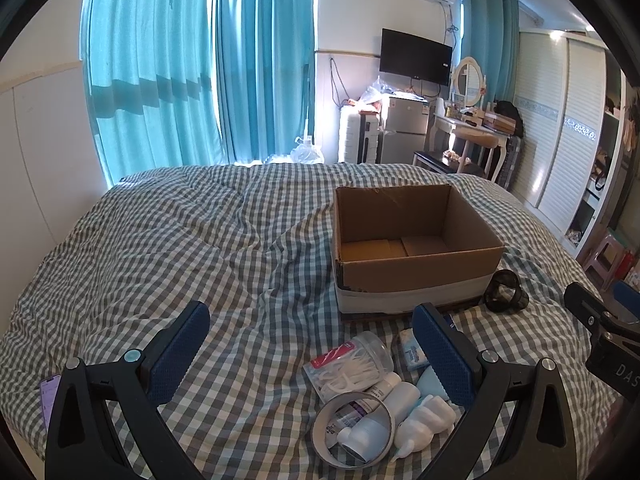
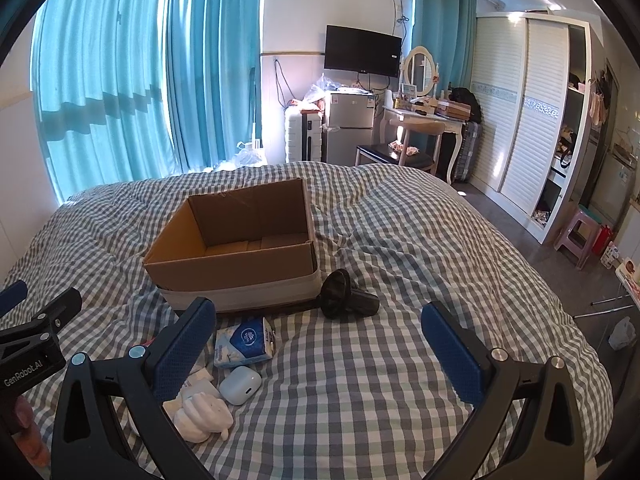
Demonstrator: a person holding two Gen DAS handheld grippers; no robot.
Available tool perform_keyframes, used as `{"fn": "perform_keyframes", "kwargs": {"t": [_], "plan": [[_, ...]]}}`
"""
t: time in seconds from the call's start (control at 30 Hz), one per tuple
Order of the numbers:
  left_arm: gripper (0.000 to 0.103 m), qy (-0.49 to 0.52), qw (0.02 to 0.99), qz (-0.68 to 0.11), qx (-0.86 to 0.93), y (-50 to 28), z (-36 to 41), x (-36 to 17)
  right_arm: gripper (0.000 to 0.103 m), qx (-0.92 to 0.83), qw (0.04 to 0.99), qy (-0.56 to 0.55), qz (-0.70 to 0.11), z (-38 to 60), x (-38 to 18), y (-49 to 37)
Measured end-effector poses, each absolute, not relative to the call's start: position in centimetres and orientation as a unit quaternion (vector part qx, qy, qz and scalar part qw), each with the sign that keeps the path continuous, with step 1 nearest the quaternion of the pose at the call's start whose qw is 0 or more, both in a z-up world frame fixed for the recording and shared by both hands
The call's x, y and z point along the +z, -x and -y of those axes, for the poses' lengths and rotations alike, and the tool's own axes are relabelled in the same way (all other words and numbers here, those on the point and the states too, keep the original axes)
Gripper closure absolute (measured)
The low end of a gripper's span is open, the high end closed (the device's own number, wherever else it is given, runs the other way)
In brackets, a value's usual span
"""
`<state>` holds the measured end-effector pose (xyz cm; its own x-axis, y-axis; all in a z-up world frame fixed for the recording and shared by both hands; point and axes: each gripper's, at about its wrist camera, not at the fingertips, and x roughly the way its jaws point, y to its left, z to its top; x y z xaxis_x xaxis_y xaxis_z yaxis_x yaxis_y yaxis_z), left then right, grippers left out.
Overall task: Organize objects
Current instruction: 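Move both tools toward the items in front of the cardboard box, then grasp the clear toothpick jar with left tool while right tool grasps black cup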
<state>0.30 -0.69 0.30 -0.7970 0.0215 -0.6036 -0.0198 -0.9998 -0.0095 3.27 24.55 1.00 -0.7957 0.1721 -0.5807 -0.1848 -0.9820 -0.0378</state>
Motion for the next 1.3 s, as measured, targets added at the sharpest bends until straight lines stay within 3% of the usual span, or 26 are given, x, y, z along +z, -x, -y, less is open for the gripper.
{"fn": "perform_keyframes", "kwargs": {"t": [0.6,1.3], "plan": [[0.000,0.356,0.028,0.008,0.934,2.9,0.9,-1.5,0.000,0.942,0.109,0.317,0.013,-28.0,1.8,-0.5],[0.000,0.502,0.064,0.010,0.863,8.7,-1.1,-12.6,0.000,0.883,0.093,0.460,-0.005,-32.6,-7.9,10.0]]}}
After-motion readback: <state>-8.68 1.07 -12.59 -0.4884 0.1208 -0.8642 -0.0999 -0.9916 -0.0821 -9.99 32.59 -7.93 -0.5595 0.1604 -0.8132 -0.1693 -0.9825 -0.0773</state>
